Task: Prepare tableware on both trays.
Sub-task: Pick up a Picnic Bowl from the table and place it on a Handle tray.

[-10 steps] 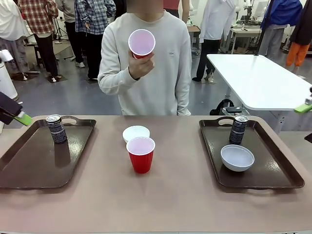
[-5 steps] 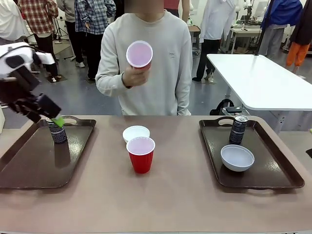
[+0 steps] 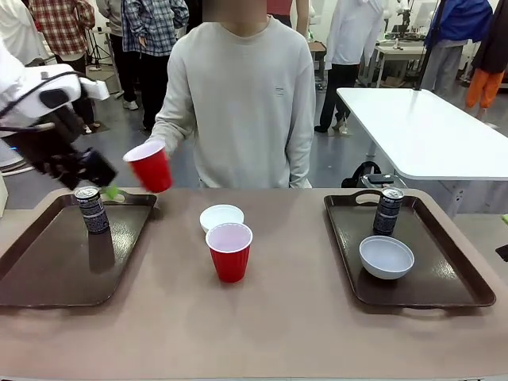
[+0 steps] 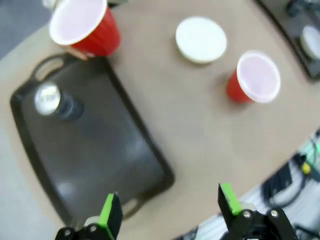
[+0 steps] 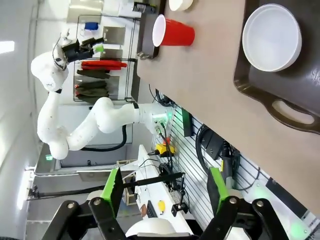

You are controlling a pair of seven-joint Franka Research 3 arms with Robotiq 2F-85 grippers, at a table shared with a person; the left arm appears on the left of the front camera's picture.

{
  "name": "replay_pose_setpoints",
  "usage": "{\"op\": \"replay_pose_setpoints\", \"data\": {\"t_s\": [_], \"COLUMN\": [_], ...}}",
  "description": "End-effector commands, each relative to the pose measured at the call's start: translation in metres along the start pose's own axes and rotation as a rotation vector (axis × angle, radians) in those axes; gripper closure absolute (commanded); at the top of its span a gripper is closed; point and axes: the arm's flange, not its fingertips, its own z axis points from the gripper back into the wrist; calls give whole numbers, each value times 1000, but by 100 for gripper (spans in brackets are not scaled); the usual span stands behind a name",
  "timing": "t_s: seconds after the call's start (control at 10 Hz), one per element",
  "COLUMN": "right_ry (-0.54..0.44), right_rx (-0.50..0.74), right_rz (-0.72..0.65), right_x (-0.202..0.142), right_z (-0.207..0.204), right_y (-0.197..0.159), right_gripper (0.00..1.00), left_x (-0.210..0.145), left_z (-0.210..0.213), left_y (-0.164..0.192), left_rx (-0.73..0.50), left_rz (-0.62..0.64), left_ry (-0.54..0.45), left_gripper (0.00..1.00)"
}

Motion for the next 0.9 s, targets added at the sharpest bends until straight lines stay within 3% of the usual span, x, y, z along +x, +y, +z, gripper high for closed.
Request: {"op": "replay_pose_setpoints", "data": {"t_s": [0.0,0.7,0.8], "right_ry": [-3,-3,-3], "right_rx": [1,1,1], "right_rz": [-11,-11,-11], "right_x": [-2,-2,-2], "right_z": [-1,-1,-1], "right_y": [5,5,5], "right_gripper": [12,12,12], "left_x": [-81,-82,-74], "left_z": [60,41,34], "left_y": [66,78,71], "left_rx": [-40,-55,-20], "left_rz": [-65,-29,-32], "left_ry": [75,83,46], "left_gripper": [0,0,0]}}
